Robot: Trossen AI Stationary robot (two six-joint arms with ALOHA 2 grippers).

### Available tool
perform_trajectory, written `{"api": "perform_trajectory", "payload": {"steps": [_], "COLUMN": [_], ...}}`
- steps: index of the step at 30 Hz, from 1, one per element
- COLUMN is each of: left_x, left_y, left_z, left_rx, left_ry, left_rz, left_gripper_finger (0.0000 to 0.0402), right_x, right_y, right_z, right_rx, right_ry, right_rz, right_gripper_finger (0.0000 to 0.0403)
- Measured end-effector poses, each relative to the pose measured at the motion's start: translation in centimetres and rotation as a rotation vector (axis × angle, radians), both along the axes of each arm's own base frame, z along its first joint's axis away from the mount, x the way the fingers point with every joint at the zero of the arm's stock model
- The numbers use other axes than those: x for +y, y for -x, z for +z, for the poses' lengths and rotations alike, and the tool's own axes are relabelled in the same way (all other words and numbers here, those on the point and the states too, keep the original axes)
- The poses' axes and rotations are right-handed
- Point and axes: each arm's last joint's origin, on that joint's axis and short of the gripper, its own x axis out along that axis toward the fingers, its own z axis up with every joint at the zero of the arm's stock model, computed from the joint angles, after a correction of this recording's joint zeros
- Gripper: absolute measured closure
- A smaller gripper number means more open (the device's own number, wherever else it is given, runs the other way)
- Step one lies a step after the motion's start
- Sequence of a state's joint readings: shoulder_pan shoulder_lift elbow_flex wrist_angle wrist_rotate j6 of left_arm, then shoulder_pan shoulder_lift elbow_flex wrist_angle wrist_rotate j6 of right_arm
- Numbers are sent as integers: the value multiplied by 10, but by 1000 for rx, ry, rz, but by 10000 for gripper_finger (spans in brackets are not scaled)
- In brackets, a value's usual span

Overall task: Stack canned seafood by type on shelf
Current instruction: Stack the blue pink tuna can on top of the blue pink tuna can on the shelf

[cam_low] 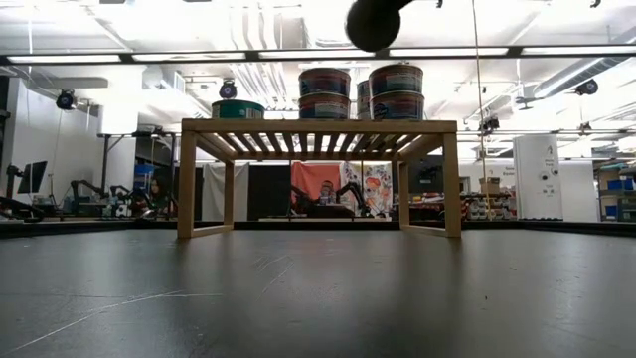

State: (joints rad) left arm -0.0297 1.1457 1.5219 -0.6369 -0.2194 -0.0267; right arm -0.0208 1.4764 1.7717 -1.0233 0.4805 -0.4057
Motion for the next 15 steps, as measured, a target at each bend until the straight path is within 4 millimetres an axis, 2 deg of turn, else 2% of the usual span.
{"api": "perform_trajectory", "payload": {"steps": [8,15], "left_x": [11,13], "left_y": [-1,-13], "left_z": [1,-5], "left_rx": [-8,28], "left_ry": [-43,-65], "left_rz": [32,43], "left_gripper_finger": [231,233], "right_x": [0,-3], "right_y": [13,16], "right_z": [8,1], "right_rx": [-30,59], "right_ry": [-27,18], "right_rz": [-39,-20], "right_gripper_finger": [230,230]}}
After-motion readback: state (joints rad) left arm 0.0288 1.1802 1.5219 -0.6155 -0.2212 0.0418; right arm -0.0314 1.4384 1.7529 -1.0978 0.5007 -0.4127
